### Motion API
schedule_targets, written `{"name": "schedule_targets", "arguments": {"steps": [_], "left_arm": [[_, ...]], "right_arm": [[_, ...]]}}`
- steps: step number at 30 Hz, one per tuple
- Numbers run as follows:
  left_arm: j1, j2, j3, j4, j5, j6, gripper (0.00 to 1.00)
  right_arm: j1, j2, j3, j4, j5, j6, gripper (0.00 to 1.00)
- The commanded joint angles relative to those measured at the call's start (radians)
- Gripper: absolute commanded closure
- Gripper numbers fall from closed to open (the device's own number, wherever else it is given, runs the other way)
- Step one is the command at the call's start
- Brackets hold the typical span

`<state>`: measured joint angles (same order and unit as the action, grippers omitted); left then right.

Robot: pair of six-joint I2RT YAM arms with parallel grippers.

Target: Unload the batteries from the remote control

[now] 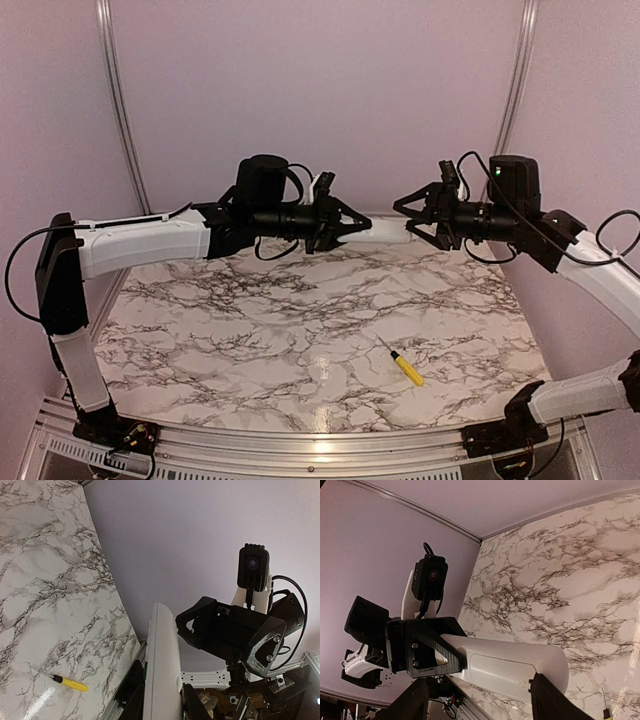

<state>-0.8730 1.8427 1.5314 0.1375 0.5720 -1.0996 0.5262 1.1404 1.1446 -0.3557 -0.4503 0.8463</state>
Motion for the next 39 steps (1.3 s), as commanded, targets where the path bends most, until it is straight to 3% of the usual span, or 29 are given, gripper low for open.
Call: {"name": "schedule_targets", "arguments": {"steps": [1,20,39], "left_arm": [[-0.017,-0.073,0.004,0.149,0.063,0.027,1.0],[-0.021,-0.103,-0.034,0.149,0.088,0.083,1.0],[-0.022,-0.118,-0.057,0.09,0.054,0.122,1.0]], "right_arm": [[0.003,0.005,-0.024,0.031,-0.088,0.032,0.32],[0.003,0.015,-0.054,0.209,-0.291,0.07,0.32],[0.003,0.013,-0.066,0.279,-0.39,0.09,0.31]]}}
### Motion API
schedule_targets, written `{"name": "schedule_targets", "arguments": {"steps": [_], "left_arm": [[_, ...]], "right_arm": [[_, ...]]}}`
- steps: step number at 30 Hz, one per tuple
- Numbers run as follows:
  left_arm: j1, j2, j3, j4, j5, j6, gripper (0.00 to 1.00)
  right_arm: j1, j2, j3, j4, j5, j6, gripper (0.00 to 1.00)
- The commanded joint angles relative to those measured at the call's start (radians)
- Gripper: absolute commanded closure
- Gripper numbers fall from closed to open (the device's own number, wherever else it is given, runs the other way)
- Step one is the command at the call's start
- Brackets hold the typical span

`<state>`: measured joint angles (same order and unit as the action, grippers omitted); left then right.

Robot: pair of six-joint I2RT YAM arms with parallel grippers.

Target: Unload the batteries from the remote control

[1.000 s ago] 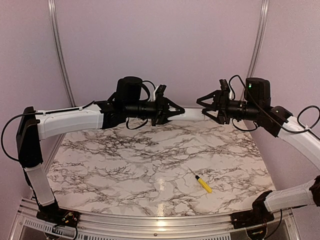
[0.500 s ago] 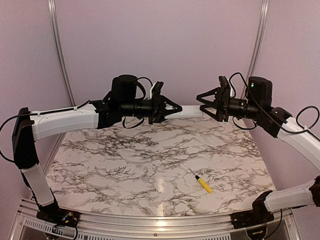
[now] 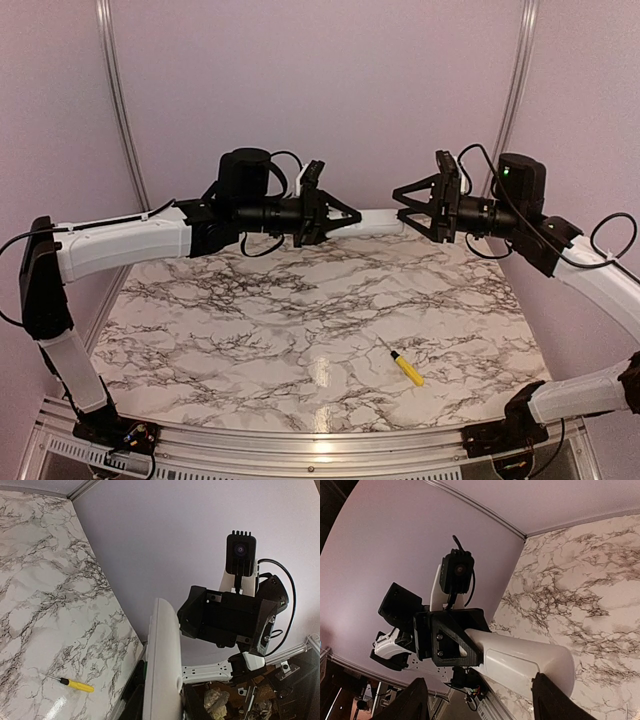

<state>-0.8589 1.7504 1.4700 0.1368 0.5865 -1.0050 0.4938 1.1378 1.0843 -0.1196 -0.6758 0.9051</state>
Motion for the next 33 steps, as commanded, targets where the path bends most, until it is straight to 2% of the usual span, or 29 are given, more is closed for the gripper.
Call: {"name": "schedule_targets", "arguments": {"steps": [1,33], "left_arm": [[-0.036,-0.026,0.004,0.088,0.038,0.029,1.0],[-0.037,-0.014,0.001,-0.029,-0.039,0.071,1.0]], "right_arm": [[0.035,0.015,-0.006,0.044,-0.167,0.032,0.31],[0.044,0.015,0.003,0.193,-0.286,0.099,0.29]]}}
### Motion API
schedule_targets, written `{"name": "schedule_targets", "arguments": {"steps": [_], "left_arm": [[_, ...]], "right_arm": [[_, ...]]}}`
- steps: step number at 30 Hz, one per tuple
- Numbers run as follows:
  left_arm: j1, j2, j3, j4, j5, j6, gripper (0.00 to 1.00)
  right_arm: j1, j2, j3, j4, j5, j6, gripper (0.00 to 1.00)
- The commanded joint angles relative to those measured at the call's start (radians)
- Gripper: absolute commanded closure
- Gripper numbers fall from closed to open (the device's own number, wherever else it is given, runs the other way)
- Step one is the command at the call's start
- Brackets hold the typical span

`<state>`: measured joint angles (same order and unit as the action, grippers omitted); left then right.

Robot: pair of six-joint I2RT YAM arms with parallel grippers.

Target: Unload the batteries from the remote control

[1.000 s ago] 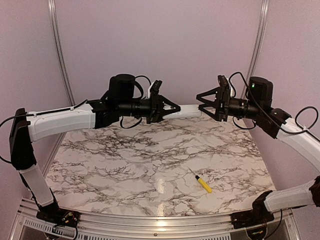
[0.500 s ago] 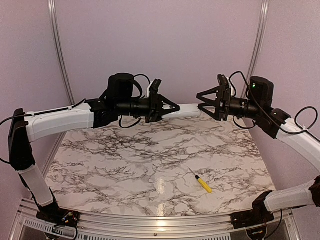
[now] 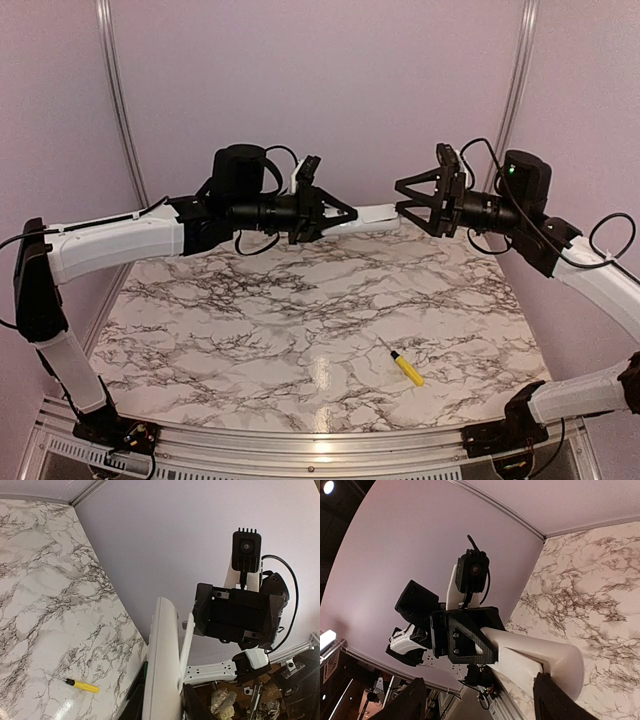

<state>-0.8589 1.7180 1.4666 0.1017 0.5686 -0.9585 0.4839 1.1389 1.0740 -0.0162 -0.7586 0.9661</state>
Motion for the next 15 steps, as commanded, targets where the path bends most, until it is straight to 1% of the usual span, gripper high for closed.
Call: {"name": "schedule_targets", "arguments": {"steps": [1,9,15], "left_arm": [[-0.037,0.018,0.003,0.002,-0.024,0.025,1.0],[-0.037,0.022,0.001,-0.027,-0.055,0.034,1.0],[-0.037,0.014,-0.01,-0.076,-0.117,0.051,1.0]], "right_arm": [[0.056,0.014,0.014,0.09,-0.204,0.04,0.3],[0.058,0.019,0.015,0.093,-0.207,0.036,0.3],[0.058,0.028,0.017,0.085,-0.2,0.026,0.3]]}}
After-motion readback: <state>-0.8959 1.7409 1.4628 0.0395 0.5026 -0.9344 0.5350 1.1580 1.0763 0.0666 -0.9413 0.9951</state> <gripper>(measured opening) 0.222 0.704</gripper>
